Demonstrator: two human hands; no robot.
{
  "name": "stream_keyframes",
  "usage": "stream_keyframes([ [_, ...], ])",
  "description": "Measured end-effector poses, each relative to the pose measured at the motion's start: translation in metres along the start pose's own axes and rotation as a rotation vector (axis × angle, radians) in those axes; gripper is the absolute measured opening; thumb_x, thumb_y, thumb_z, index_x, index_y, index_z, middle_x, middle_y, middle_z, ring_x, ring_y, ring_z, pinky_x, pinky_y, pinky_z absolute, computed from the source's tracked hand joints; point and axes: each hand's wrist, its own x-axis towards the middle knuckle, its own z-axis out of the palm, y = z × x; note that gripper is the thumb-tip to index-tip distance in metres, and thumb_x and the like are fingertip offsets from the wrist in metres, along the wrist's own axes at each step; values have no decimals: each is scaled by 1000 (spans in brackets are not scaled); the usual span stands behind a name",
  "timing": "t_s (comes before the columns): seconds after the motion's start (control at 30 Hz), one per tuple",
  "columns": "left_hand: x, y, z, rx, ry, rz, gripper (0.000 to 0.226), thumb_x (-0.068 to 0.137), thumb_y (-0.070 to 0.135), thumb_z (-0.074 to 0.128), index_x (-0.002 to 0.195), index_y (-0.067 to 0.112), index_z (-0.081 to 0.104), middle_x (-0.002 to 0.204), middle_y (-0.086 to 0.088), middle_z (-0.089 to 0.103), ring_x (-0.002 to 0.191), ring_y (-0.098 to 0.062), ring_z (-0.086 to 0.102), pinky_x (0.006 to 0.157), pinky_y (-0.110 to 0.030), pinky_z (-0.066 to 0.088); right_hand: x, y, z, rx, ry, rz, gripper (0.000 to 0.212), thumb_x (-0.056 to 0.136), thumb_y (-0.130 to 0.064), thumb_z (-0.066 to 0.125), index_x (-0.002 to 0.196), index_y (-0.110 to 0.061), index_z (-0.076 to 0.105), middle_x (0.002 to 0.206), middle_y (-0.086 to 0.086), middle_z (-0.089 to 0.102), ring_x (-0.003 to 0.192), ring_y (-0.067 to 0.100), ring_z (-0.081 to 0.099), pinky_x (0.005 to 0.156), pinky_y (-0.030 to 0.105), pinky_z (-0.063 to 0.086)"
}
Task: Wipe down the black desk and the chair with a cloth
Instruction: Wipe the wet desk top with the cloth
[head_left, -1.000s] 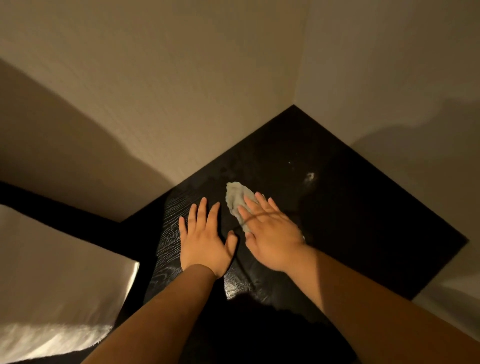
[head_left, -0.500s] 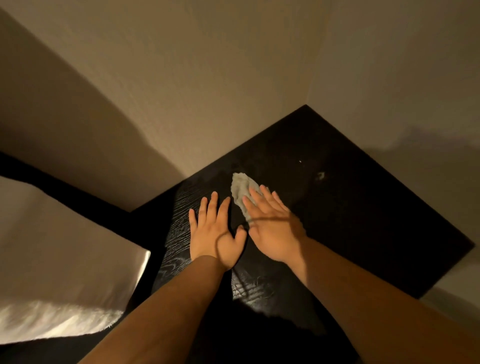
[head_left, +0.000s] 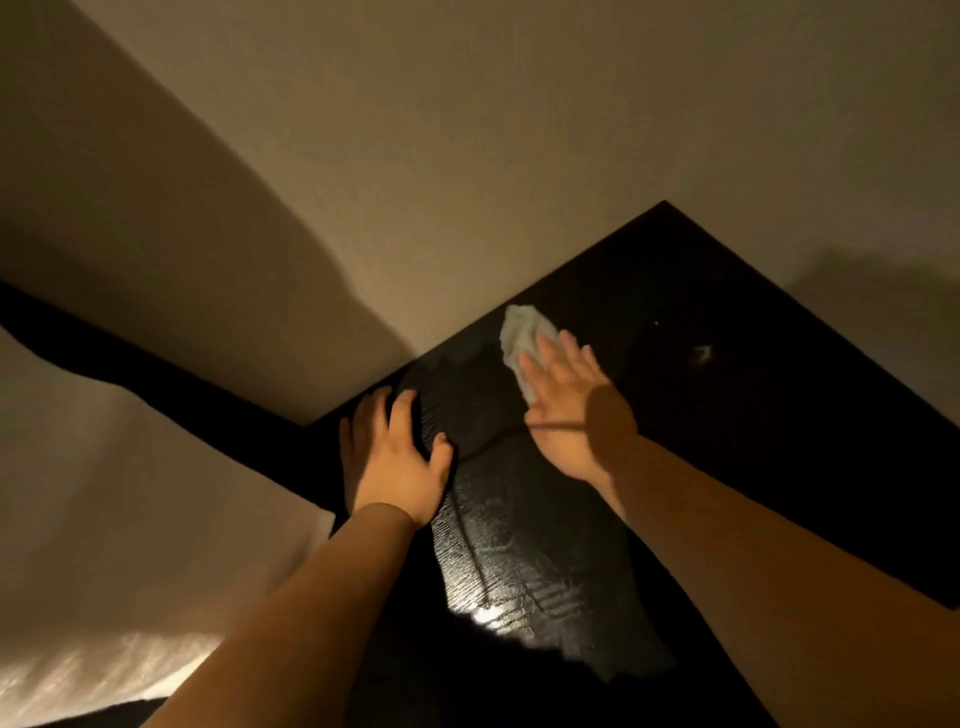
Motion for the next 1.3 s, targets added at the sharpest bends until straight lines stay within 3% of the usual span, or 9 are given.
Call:
stream_keyframes([
  [0.17, 2, -3, 2, 19, -36, 23, 71, 89, 61, 45, 151, 26, 40, 159, -10, 35, 150, -33, 27, 126, -55, 18, -3, 18, 5, -33, 13, -263, 70, 86, -39, 40, 151, -14, 48, 160, 13, 39, 150, 38, 29, 125, 50, 18],
  [0.3, 4, -5, 3, 2, -29, 49, 71, 89, 58, 48, 151, 24, 40, 160, -11, 35, 151, -34, 26, 126, -55, 16, 45, 55, -11, -100, 114, 24, 73, 90, -23, 62, 156, -7, 36, 161, 21, 34, 150, 47, 24, 122, 60, 19],
  [0.43, 6, -6, 1, 13, -30, 54, 69, 89, 57, 49, 149, 23, 42, 158, -11, 36, 149, -35, 29, 125, -56, 19, 63, 30, -14, 33, 173, 274, 69, 96, -33, 43, 161, -15, 25, 168, 16, 15, 154, 41, 9, 126, 51, 5],
  [0.57, 6, -5, 1, 25, -41, 55, 70, 89, 60, 47, 149, 24, 41, 158, -11, 36, 149, -35, 29, 125, -57, 19, 43, -29, 12, 18, 73, -42, 74, 91, -40, 49, 160, -22, 30, 168, 13, 17, 155, 41, 8, 125, 47, -2],
  [0.7, 6, -5, 1, 7, -43, 50, 70, 90, 60, 46, 150, 25, 40, 160, -10, 35, 151, -34, 27, 126, -56, 18, 39, -15, 10, -24, 47, -224, 73, 90, -43, 30, 159, -20, 30, 169, 11, 19, 156, 36, 11, 126, 48, 4],
  [0.8, 6, -5, -1, -6, -34, 54, 70, 89, 59, 48, 149, 25, 41, 159, -9, 36, 151, -33, 27, 126, -56, 18, 59, 27, -6, -150, 43, -5, 74, 103, -42, 38, 163, -15, 6, 170, 16, -2, 156, 40, -2, 124, 50, 0],
  [0.93, 7, -5, 0, -12, -40, 51, 70, 88, 58, 48, 149, 25, 41, 160, -8, 35, 151, -32, 27, 126, -55, 17, 68, 18, -11, 54, 154, 287, 71, 100, -38, 40, 163, -20, 13, 170, 14, 3, 156, 37, -1, 125, 46, -3],
  [1.13, 8, -7, 1, 20, -25, 67, 69, 89, 59, 48, 147, 23, 43, 159, -10, 37, 149, -34, 30, 123, -57, 21, 50, -88, 13, 66, -39, -103, 72, 96, -42, 45, 161, -30, 17, 169, 12, 12, 156, 33, -7, 126, 45, -7],
  [1.3, 7, -7, 2, -2, -26, 62, 70, 87, 58, 49, 148, 25, 40, 160, -10, 35, 149, -33, 29, 125, -56, 19, 60, -32, 0, 32, 36, -233, 71, 90, -42, 40, 157, -22, 35, 164, 9, 31, 156, 30, 11, 127, 44, 2],
])
